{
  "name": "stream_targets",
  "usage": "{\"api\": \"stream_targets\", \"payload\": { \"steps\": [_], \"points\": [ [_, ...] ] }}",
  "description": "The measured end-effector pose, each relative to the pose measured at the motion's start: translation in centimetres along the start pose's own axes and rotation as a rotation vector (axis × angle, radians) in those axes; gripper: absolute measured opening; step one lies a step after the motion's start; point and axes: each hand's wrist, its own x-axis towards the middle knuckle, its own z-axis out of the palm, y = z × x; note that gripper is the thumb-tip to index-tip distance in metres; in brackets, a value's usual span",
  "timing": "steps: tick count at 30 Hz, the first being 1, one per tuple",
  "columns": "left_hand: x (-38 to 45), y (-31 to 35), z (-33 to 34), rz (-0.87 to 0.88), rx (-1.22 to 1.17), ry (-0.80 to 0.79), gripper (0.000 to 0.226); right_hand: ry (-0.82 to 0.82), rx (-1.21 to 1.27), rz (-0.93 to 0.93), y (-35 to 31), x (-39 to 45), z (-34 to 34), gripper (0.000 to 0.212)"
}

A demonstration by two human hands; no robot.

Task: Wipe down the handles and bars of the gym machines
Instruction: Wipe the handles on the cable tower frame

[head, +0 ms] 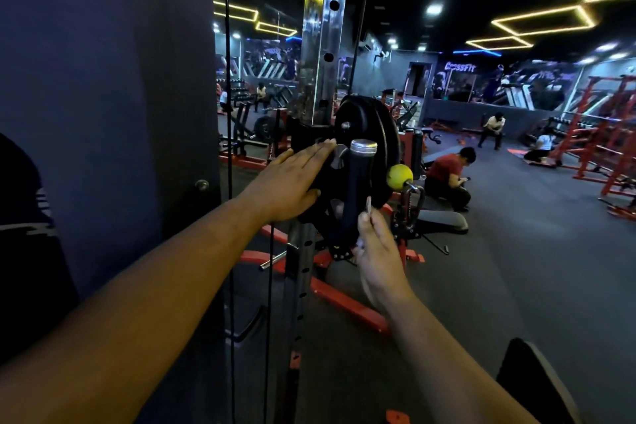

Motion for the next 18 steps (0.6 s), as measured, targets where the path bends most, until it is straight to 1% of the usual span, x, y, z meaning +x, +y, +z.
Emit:
{"api": "stream_targets", "payload": {
  "steps": [1,2,4,6,8,9,11,12,14,16,18],
  "points": [
    [0.2,-0.2,-0.1,0.002,-0.002,-0.006,0.093,0.033,0.020,-0.016,-0.2,0.3,-0.2,0.026],
    [0.4,-0.4,-0.2,0.000,-0.007,-0.012,0.094,0.073,-0.020,-0.066,-0.3,0.4,-0.4,0.028],
    [0.6,-0.5,-0.1,0.001,-0.030,-0.004,0.094,0.149,-0.184,-0.176,-0.3,-0.8,-0.3,0.031],
    [0.6,-0.4,0.2,0.002,-0.069,0.008,0.094,0.172,-0.340,-0.271,0.4,-2.6,-0.2,0.041],
    [0.4,-0.5,0.7,0.004,-0.085,0.024,0.095,0.222,-0.373,-0.356,0.2,-3.9,-0.2,0.046],
    [0.2,-0.6,0.8,0.008,-0.084,0.032,0.096,0.268,-0.375,-0.426,-0.5,-3.6,-0.4,0.044],
    [0.2,-1.1,1.1,0.019,-0.086,0.039,0.099,0.348,-0.467,-0.623,-3.5,-1.7,-0.5,0.040],
    [0.2,-1.2,1.2,0.024,-0.092,0.040,0.101,0.336,-0.547,-0.747,-5.2,-0.4,-0.4,0.040],
    [0.2,-1.4,1.4,0.029,-0.106,0.034,0.103,0.196,-0.825,-0.965,-7.5,2.6,-0.4,0.041],
    [0.2,-1.4,1.5,0.040,-0.108,0.042,0.102,0.087,-1.205,-1.066,-8.0,4.7,-0.7,0.044],
    [0.0,-1.4,1.6,0.053,-0.105,0.061,0.100,0.034,-1.433,-1.137,-7.0,5.2,-1.5,0.040]
  ]
}}
